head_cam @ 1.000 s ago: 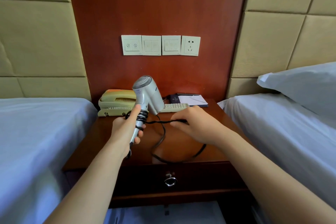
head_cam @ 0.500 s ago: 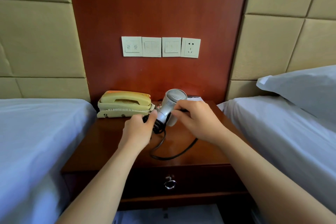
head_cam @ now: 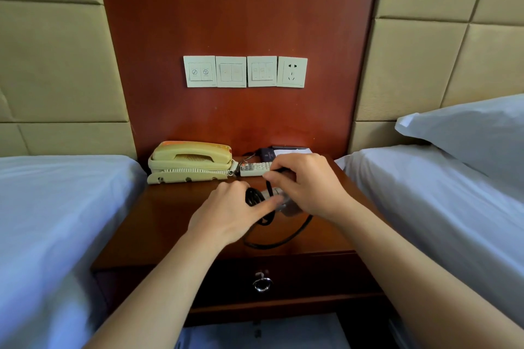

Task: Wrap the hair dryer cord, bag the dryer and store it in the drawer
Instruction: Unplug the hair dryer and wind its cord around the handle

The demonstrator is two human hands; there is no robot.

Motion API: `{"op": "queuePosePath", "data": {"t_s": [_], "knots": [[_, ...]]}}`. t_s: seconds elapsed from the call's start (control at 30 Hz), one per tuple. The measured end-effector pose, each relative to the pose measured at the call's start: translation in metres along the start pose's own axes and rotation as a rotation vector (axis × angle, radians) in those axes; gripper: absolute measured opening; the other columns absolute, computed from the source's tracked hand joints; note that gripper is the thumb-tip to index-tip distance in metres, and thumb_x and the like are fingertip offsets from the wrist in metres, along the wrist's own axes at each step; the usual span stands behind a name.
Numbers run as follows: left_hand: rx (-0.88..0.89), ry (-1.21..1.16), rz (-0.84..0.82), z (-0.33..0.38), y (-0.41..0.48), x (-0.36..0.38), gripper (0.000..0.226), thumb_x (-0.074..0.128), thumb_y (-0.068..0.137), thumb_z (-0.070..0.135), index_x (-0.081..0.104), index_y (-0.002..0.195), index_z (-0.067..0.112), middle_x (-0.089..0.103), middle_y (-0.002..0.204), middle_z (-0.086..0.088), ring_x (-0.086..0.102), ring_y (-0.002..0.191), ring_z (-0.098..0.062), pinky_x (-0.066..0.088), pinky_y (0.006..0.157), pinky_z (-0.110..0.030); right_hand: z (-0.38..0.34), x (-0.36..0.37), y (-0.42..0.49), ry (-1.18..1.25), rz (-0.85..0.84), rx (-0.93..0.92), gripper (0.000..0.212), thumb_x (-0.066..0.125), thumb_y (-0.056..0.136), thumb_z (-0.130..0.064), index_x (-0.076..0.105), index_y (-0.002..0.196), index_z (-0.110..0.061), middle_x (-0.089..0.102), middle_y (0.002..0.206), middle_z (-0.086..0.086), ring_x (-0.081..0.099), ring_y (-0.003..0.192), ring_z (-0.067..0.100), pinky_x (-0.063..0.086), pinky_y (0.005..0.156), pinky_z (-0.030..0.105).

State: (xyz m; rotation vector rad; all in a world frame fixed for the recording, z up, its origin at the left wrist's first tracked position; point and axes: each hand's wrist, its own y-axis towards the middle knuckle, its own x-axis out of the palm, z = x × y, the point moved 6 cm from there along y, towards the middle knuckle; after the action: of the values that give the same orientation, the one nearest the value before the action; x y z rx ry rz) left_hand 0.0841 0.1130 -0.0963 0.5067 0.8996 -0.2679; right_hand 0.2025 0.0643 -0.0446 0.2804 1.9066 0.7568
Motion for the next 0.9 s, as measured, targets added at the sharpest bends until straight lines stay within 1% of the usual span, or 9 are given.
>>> {"op": "queuePosePath", "data": {"t_s": [0.1, 0.23, 0.3, 0.4, 0.5, 0.6, 0.7, 0.83, 0.9], "knots": [[-0.02, 0.035, 0.008, 0.002, -0.001, -0.002, 0.093, 0.027, 0.043, 0.096, 0.061, 0.077, 0.017, 0.061, 0.07, 0.0, 0.06, 0.065, -0.018, 0.052, 0.061, -0.038, -0.003, -0.002, 0.0, 0.021, -0.003, -0.011, 0.018, 0.06, 0.089, -0.028, 0.067, 0.081, -0.013, 0.061, 0.068, -0.004, 0.059, 0.065, 0.017, 0.043, 0.06, 0.033], [-0.047, 0.129, 0.022, 0.001, 0.001, -0.003, 0.066, 0.035, 0.064, 0.081, 0.057, 0.078, 0.02, 0.06, 0.074, 0.002, 0.06, 0.068, -0.019, 0.05, 0.057, -0.033, -0.009, -0.001, 0.003, 0.043, -0.04, -0.006, 0.021, 0.065, 0.084, -0.029, 0.066, 0.075, -0.01, 0.058, 0.063, -0.003, 0.048, 0.056, 0.009, 0.035, 0.054, 0.022], [-0.05, 0.165, 0.037, -0.001, 0.002, -0.002, 0.056, 0.041, 0.075, 0.074, 0.053, 0.07, 0.02, 0.058, 0.071, 0.002, 0.059, 0.066, -0.019, 0.044, 0.052, -0.03, -0.002, -0.004, 0.007, 0.122, -0.088, 0.072, 0.026, 0.068, 0.083, -0.03, 0.066, 0.071, -0.006, 0.056, 0.06, 0.001, 0.042, 0.052, 0.007, 0.033, 0.051, 0.019], [-0.066, 0.165, 0.071, -0.01, 0.004, -0.004, 0.053, 0.044, 0.076, 0.072, 0.05, 0.063, 0.021, 0.058, 0.068, 0.002, 0.059, 0.065, -0.021, 0.044, 0.053, -0.031, 0.017, -0.004, 0.007, 0.304, -0.223, 0.201, 0.033, 0.064, 0.086, -0.029, 0.064, 0.065, -0.004, 0.042, 0.05, -0.001, 0.031, 0.043, 0.004, 0.025, 0.043, 0.016], [-0.094, 0.147, 0.101, -0.019, 0.004, -0.011, 0.054, 0.046, 0.079, 0.068, 0.048, 0.061, 0.017, 0.055, 0.062, 0.001, 0.057, 0.062, -0.022, 0.038, 0.052, -0.029, 0.034, -0.001, -0.002, 0.408, -0.342, 0.296, 0.044, 0.059, 0.09, -0.028, 0.048, 0.049, -0.015, 0.032, 0.044, -0.006, 0.026, 0.04, 0.009, 0.023, 0.041, 0.019], [-0.119, 0.14, 0.121, -0.028, 0.005, -0.018, 0.056, 0.047, 0.081, 0.067, 0.053, 0.067, 0.013, 0.055, 0.061, 0.0, 0.056, 0.061, -0.021, 0.037, 0.053, -0.029, 0.047, -0.004, -0.01, 0.627, -0.404, 0.37, 0.039, 0.058, 0.088, -0.033, 0.046, 0.057, -0.013, 0.027, 0.047, -0.004, 0.021, 0.041, 0.009, 0.021, 0.038, 0.016], [-0.133, 0.142, 0.139, -0.037, 0.005, -0.022, 0.056, 0.047, 0.081, 0.067, 0.05, 0.064, 0.014, 0.054, 0.06, -0.001, 0.055, 0.059, -0.023, 0.036, 0.052, -0.029, 0.06, -0.011, -0.015, 0.72, -0.391, 0.418, 0.035, 0.056, 0.084, -0.037, 0.045, 0.061, -0.012, 0.025, 0.046, -0.008, 0.017, 0.041, 0.007, 0.017, 0.037, 0.015], [-0.148, 0.099, 0.171, -0.05, 0.006, -0.029, 0.056, 0.048, 0.081, 0.064, 0.045, 0.058, 0.014, 0.049, 0.056, -0.002, 0.052, 0.056, -0.025, 0.034, 0.053, -0.029, 0.078, -0.021, -0.02, 0.67, -0.278, 0.448, 0.036, 0.05, 0.094, -0.027, 0.043, 0.063, -0.009, 0.027, 0.041, -0.011, 0.018, 0.037, 0.005, 0.017, 0.035, 0.014], [-0.153, 0.096, 0.176, -0.054, 0.007, -0.032, 0.056, 0.049, 0.081, 0.065, 0.045, 0.057, 0.014, 0.048, 0.054, -0.001, 0.052, 0.055, -0.024, 0.034, 0.053, -0.028, 0.083, -0.025, -0.017, 0.551, -0.193, 0.397, 0.037, 0.053, 0.093, -0.024, 0.045, 0.06, -0.009, 0.03, 0.043, -0.009, 0.022, 0.038, 0.004, 0.019, 0.038, 0.014]]}}
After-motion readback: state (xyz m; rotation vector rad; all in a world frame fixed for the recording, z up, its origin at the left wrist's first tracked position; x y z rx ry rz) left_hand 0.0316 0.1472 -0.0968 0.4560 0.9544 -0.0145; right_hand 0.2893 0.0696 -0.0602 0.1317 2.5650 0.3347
